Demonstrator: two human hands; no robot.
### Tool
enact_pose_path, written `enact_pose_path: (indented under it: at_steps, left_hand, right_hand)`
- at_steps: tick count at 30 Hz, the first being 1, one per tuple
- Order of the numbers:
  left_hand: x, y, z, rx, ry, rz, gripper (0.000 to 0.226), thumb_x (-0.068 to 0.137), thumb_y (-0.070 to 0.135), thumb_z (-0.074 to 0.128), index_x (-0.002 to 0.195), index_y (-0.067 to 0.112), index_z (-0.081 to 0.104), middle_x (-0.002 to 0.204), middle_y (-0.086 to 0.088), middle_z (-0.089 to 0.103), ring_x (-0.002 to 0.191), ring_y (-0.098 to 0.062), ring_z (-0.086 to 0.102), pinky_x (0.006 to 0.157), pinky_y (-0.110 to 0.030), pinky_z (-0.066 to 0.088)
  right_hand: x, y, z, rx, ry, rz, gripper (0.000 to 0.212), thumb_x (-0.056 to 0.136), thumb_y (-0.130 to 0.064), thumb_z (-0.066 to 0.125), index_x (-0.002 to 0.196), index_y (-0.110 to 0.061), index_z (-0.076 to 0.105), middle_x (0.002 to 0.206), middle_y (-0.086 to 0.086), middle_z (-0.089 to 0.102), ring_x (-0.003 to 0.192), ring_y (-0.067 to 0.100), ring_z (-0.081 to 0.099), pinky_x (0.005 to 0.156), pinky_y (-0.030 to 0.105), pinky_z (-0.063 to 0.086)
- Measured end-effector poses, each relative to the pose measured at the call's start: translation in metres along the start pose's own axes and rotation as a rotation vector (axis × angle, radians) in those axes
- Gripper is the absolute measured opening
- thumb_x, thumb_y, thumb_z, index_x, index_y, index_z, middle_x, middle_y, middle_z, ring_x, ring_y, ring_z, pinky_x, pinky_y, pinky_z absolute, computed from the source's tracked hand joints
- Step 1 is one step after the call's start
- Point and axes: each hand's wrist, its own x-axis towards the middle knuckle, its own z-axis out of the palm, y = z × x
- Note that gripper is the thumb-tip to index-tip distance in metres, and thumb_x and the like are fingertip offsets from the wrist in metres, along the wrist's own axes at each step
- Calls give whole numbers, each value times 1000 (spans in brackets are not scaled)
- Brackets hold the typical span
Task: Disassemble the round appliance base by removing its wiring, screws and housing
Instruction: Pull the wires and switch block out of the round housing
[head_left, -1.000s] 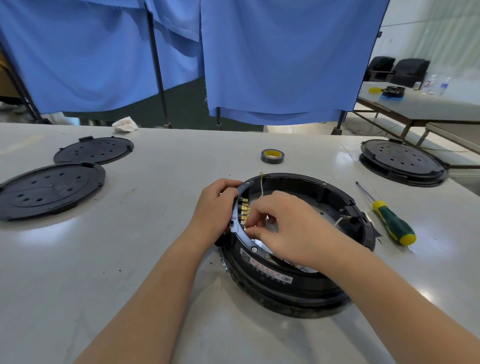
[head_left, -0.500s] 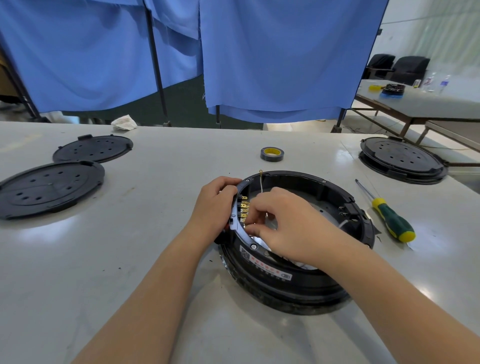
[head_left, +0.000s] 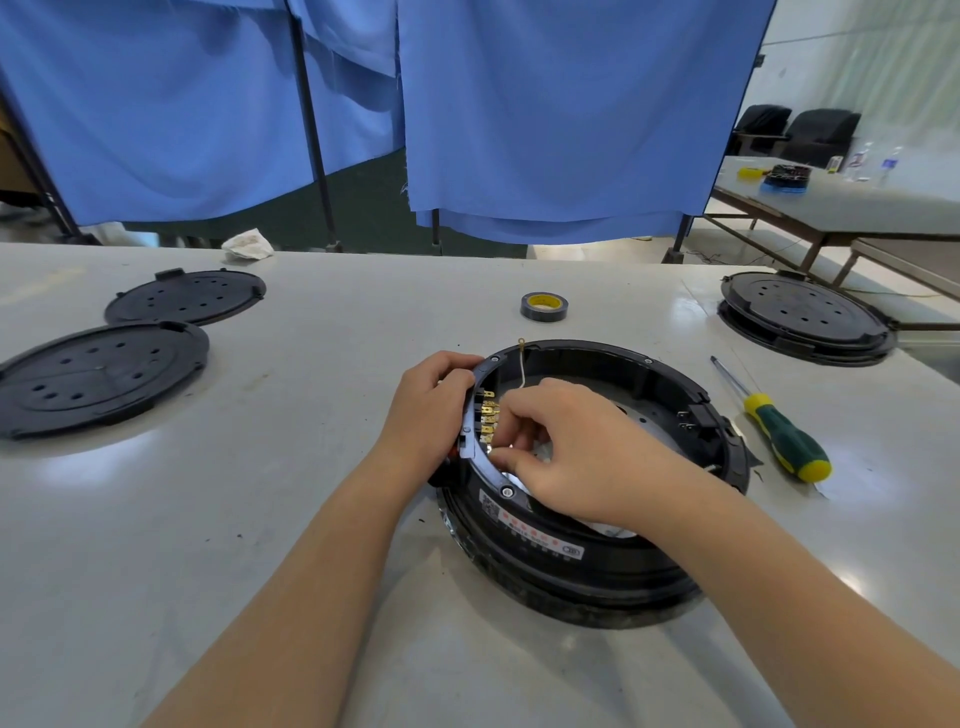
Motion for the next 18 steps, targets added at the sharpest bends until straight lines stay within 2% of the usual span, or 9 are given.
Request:
enact_pose_path:
  at_steps: [4,8,10,14,18]
  left_hand:
    - [-1,1,0,5,-2,0,28,89,7,47,89,24,70,89,4,70,73,0,64,58,-12,49]
    - [-2,3,0,23,0,-16,27,89,7,47,93,20,71,91,2,70,83,-11,65,68,-23,49]
    - [-2,4,0,19,-2,-24,28,89,7,47,91,22,71,90,2,70,82,-11,65,68,-23,49]
    - [-7,6,-2,-6,-6,-47,20,86,10,58,89,25,71,83,5,72,70,-3,66,59,-17,52]
    - [-10,9,-4,-6,-22,-108,24,78,6,69,95,24,71,79,1,73,69,-9,69,57,-20,52]
  right_hand:
    - [-1,2,0,6,-2,9,27,83,-24,68,67,-34,48,68,-13,57,78,1,51,68,20,41]
    - [-2,7,-1,6,25,15,28,82,-24,69,67,-35,49,72,-10,60,80,2,51,72,26,45]
    - [-2,10,-1,47,41,38,22,83,-25,70,70,-34,54,73,-10,62,78,3,53,71,27,47]
    - [1,12,-10,172,161,93,12,83,-26,71,75,-29,63,68,-13,63,67,0,53,64,19,44]
    - [5,15,-32,349,369,119,8,80,-23,74,75,-27,69,66,-17,65,59,-2,55,57,10,42]
